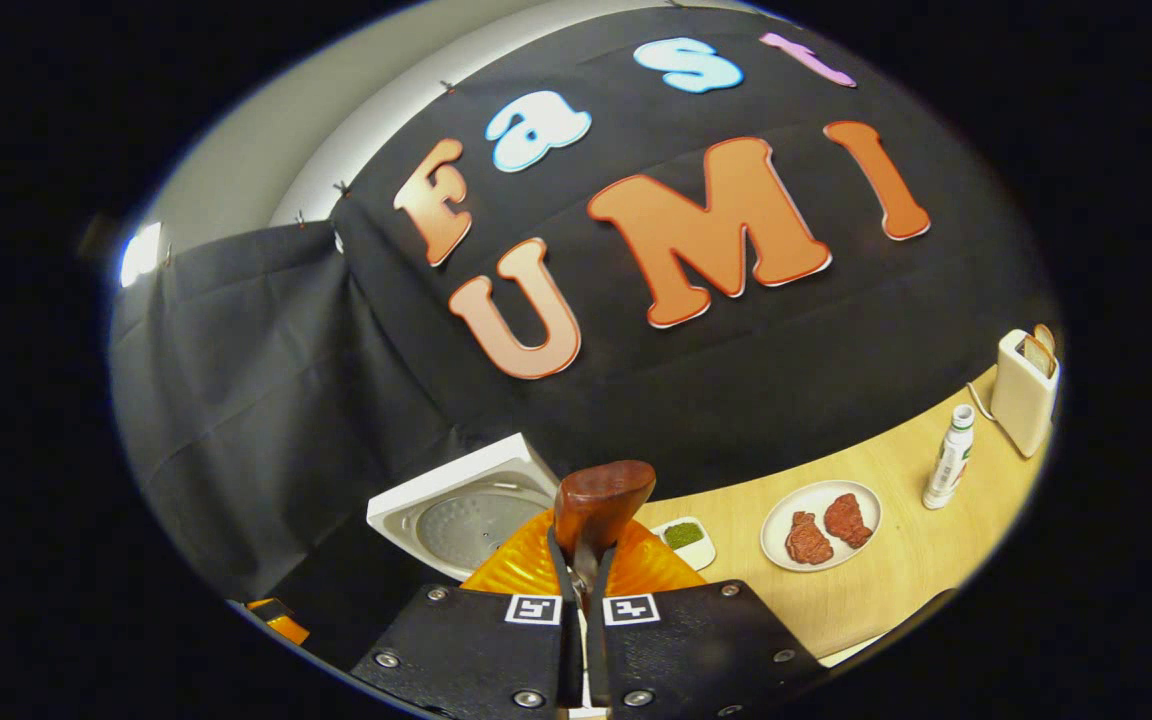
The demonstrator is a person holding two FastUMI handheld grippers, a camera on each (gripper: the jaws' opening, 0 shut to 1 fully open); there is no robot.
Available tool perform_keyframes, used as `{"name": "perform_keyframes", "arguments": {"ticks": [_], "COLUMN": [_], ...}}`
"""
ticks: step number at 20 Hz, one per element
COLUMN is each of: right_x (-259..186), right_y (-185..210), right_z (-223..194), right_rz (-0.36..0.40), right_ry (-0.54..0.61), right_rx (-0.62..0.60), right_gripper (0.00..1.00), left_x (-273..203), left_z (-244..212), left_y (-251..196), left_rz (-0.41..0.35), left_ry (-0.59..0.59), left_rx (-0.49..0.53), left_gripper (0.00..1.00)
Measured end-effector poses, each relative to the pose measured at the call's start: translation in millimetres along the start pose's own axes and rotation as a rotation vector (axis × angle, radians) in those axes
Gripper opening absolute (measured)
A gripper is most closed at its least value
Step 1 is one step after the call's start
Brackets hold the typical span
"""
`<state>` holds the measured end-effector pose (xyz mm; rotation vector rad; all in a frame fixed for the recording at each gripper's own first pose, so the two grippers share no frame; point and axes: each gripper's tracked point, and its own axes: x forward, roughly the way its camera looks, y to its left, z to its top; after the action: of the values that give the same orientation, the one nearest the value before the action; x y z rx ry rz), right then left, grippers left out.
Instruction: Close the left gripper, press the button to open the rice cooker; take a wooden spoon from the chopstick holder with the right hand, scoop a spoonful of rice and pour it into the rice cooker, then put the wooden spoon back into the chopstick holder.
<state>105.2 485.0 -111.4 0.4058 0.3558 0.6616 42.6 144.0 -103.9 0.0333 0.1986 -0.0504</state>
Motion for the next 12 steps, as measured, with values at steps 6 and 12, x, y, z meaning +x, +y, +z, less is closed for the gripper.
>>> {"name": "perform_keyframes", "arguments": {"ticks": [6, 12], "right_x": [-64.2, -134.7], "right_y": [-101.4, -190.1], "right_z": [40.5, 65.1], "right_rz": [-0.158, -0.297], "right_ry": [-0.079, -0.161], "right_rx": [0.042, 0.088], "right_gripper": [0.01, 0.01], "left_x": [12.1, 17.4], "left_z": [2.7, 8.1], "left_y": [-11.3, -19.3], "left_rz": [-0.015, -0.014], "left_ry": [-0.002, -0.011], "left_rx": [0.009, 0.010], "left_gripper": [1.00, 1.00]}}
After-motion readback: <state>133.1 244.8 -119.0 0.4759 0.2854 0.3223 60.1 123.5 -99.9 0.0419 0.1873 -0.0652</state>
